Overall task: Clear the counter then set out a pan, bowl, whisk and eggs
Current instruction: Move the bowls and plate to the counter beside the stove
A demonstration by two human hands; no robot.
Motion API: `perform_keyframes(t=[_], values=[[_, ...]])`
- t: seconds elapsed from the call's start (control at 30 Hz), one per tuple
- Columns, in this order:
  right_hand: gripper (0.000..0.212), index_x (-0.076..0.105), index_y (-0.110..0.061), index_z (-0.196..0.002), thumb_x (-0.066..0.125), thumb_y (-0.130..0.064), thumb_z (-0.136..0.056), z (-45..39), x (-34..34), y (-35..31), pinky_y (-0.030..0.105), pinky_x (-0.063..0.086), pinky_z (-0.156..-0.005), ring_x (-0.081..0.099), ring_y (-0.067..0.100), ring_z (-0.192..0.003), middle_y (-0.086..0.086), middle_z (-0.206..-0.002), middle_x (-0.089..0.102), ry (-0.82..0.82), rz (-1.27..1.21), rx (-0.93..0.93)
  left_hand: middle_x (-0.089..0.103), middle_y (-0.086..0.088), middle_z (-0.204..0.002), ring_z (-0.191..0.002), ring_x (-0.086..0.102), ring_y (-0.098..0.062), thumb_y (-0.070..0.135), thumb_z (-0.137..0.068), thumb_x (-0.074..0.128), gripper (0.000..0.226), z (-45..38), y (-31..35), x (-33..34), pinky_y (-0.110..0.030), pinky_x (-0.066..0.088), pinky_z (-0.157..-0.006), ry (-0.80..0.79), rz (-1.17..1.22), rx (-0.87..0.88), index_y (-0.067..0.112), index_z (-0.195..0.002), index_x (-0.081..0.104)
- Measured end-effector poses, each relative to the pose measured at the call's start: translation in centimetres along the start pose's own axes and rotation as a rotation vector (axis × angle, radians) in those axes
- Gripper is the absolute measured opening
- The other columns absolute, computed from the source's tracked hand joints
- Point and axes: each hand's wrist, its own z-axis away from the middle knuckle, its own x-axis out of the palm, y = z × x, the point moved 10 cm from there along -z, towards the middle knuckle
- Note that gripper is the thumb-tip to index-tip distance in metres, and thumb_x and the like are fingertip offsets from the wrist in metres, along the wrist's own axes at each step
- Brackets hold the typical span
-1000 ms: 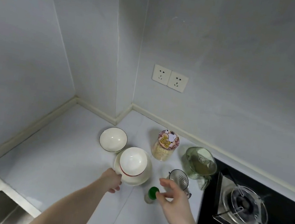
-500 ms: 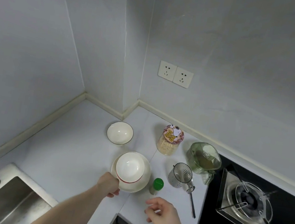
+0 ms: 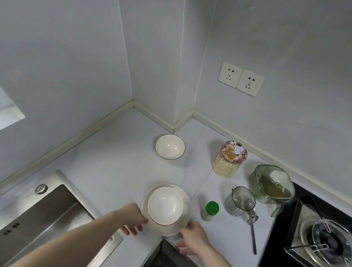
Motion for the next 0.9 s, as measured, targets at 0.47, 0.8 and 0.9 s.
perform_keyframes(t=[0.47,0.8,0.9], values=[[0.035,0.048,-0.018,-0.129,0.047,-0.017,-0.094,-3.1,0.1,-0.5,0.039,0.065,-0.066,0.073,0.025,-0.085,0.003,-0.097,0.067,0.100,0.104,0.029,0.071,-0.007,-0.098,-0.069,0.067,-0.022,0.035,-0.100,0.051,0.037,-3.7,13.6,-11.4,-0.032,0.054,-0.066,0.231,0.431,0.148,0.005,-0.121,0.058],[0.041,0.050,-0.017,-0.135,0.049,-0.011,-0.094,-4.0,-0.1,2.0,0.037,0.063,-0.056,0.075,0.030,-0.070,0.012,-0.114,0.065,0.105,-0.041,0.113,0.071,-0.010,-0.094,-0.073,0.070,-0.022,0.007,-0.099,0.036,0.027,-7.8,14.5,-10.0,-0.033,0.058,-0.064,0.231,0.714,0.112,0.000,-0.116,0.056],[0.045,0.049,-0.019,-0.138,0.050,-0.012,-0.093,-4.0,-0.1,2.7,0.041,0.064,-0.059,0.076,0.031,-0.070,0.013,-0.116,0.066,0.102,-0.072,0.139,0.069,-0.012,-0.092,-0.071,0.070,-0.024,0.005,-0.098,0.034,0.025,-8.0,14.9,-9.7,-0.035,0.059,-0.066,0.224,0.788,0.112,-0.001,-0.111,0.054]])
